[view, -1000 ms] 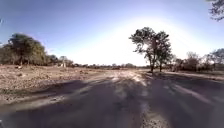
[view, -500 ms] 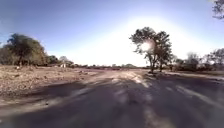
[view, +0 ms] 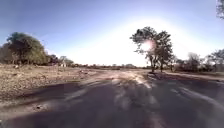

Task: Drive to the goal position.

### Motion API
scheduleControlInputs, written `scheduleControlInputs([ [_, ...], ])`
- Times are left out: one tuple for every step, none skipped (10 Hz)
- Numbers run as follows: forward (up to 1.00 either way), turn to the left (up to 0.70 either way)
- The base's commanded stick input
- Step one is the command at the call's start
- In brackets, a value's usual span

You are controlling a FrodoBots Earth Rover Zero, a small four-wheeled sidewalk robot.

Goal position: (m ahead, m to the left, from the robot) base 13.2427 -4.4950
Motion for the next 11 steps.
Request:
scheduleControlInputs([
  [0.50, 0.00],
  [0.50, 0.00],
  [0.50, 0.00],
  [0.50, 0.00],
  [0.50, 0.00],
  [0.50, 0.00],
  [0.50, 0.00],
  [0.50, 0.00],
  [0.50, 0.00],
  [0.50, 0.00],
  [0.50, 0.00],
])
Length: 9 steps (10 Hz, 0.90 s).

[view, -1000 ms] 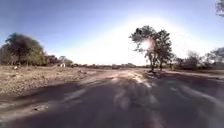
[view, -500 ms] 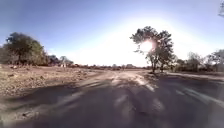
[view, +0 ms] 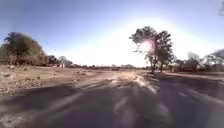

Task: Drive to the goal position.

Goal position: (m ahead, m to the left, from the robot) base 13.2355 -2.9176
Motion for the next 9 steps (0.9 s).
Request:
scheduleControlInputs([
  [0.50, 0.00],
  [0.50, 0.00],
  [0.50, 0.00],
  [0.50, 0.00],
  [0.50, 0.00],
  [0.50, 0.00],
  [0.50, 0.00],
  [0.50, 0.00],
  [0.50, 0.00],
])
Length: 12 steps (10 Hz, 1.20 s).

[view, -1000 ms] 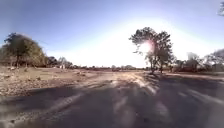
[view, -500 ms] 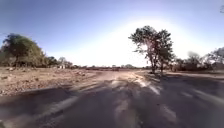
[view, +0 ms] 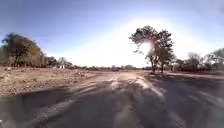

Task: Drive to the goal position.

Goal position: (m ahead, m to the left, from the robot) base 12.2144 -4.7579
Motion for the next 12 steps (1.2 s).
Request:
scheduleControlInputs([
  [0.50, 0.00],
  [0.50, 0.00],
  [0.50, 0.00],
  [0.50, 0.00],
  [0.50, 0.00],
  [0.50, 0.00],
  [0.50, 0.00],
  [0.50, 0.00],
  [0.50, 0.00],
  [0.50, 0.00],
  [0.50, 0.00],
  [0.50, 0.00],
])
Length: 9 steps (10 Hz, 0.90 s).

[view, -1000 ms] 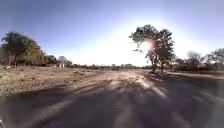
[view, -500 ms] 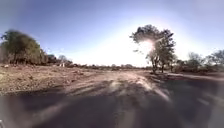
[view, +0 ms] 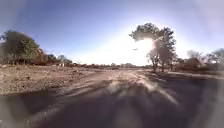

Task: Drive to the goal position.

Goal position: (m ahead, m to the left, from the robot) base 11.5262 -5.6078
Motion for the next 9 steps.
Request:
scheduleControlInputs([
  [0.50, 0.00],
  [0.50, 0.00],
  [0.50, 0.00],
  [0.50, 0.00],
  [0.50, 0.00],
  [0.50, 0.00],
  [0.50, 0.00],
  [0.50, 0.00],
  [0.50, 0.00],
])
